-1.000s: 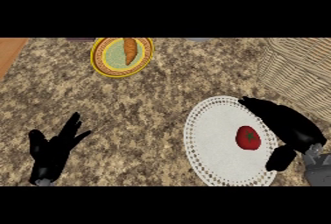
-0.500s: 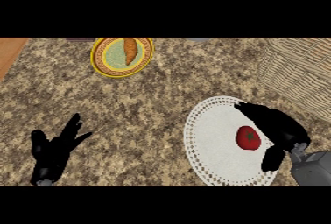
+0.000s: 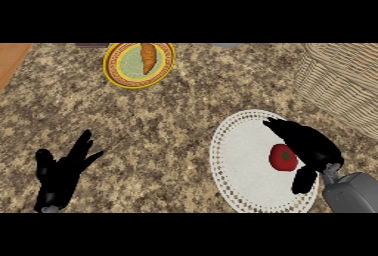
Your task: Pick the tomato from the placemat and place it in the basket
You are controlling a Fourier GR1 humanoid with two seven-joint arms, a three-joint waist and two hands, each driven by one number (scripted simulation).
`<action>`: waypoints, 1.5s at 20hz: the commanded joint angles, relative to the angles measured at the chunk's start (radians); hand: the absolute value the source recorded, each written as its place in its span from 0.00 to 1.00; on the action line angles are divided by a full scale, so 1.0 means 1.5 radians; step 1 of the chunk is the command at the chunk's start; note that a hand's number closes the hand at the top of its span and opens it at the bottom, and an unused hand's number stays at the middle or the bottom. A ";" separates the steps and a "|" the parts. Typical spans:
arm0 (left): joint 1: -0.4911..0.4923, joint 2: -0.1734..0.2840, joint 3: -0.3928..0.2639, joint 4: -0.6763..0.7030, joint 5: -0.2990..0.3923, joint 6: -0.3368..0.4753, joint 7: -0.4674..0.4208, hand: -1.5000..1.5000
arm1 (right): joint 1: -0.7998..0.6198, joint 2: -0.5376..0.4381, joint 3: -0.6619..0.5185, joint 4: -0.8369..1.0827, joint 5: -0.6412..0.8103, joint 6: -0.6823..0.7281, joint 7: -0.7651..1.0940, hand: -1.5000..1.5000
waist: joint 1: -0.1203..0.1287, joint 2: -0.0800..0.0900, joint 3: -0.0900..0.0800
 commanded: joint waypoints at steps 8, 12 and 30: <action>0.011 -0.017 -0.007 0.054 -0.014 -0.011 0.034 0.50 | -0.020 -0.015 0.028 0.026 0.094 -0.049 -0.084 1.00 | 0.000 0.007 -0.008; 0.024 0.004 0.016 0.040 0.005 -0.035 0.042 0.50 | -0.016 0.008 0.041 0.050 0.119 -0.068 -0.087 1.00 | 0.003 0.007 -0.008; 0.024 -0.015 -0.016 0.044 -0.020 -0.032 0.015 0.50 | -0.348 0.338 -0.245 0.164 0.218 -0.436 0.536 1.00 | 0.028 0.014 -0.006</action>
